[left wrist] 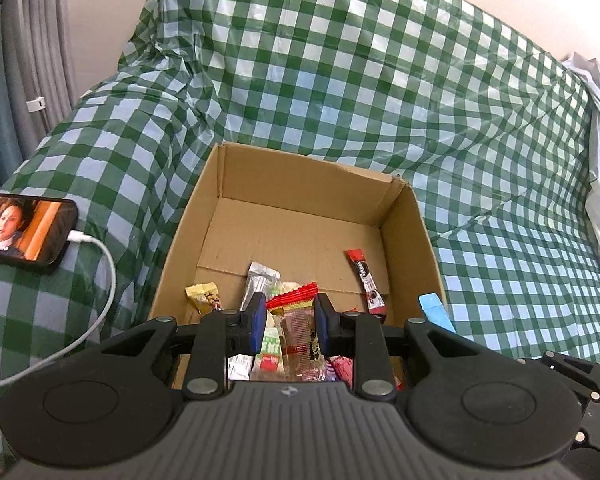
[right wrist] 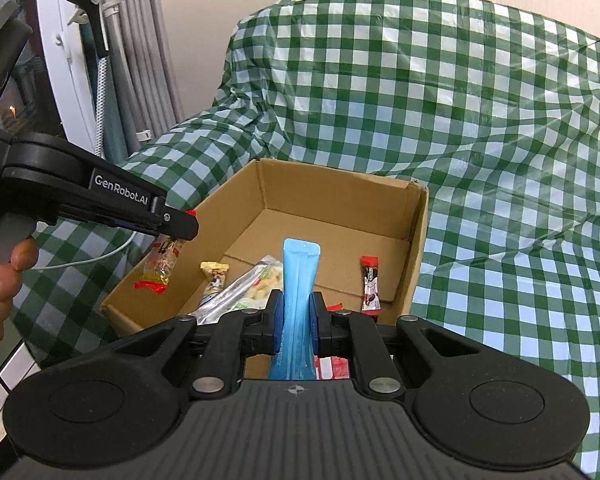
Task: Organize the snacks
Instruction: 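Carry the blue packet with the right tool over the box while the left tool carries the red candy, then open both tools to drop the blue packet and red candy into the box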
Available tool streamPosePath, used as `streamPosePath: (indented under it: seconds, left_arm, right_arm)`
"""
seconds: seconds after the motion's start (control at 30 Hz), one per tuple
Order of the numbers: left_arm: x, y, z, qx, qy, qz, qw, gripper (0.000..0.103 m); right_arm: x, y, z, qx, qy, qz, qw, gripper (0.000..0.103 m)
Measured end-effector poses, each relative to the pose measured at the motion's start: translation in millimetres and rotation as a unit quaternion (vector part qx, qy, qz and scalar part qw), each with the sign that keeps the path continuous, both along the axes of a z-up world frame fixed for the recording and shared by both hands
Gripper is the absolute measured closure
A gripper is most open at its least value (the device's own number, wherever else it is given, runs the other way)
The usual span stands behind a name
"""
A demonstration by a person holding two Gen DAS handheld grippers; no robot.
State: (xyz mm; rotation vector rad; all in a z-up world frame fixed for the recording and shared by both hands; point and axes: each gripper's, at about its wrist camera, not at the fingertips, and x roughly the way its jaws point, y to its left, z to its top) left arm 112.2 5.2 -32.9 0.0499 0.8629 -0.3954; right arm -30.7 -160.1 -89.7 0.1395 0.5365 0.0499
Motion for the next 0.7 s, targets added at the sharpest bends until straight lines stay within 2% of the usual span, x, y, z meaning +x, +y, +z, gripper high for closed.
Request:
streamPosePath:
  seconds: [0.37,0.67,0.7]
  left_arm:
    - [38,-9,-29,0.022,0.011,0.003,0.9997,0.075]
    - [55,-17,-52,0.047,0.024,0.001,0.9986,0.074]
    - [55,-18,-53,0.049,0.022,-0.001,0.9986,0.065]
  right_arm:
    - [32,-5,-17,0.003,0.016,-0.004,1.0,0.089]
    - [50,-9,-33,0.003,0.032,-0.01,0.999,0.089]
    - [51,-10,-34,0.004,0.033,-0.011,0.999,0.089]
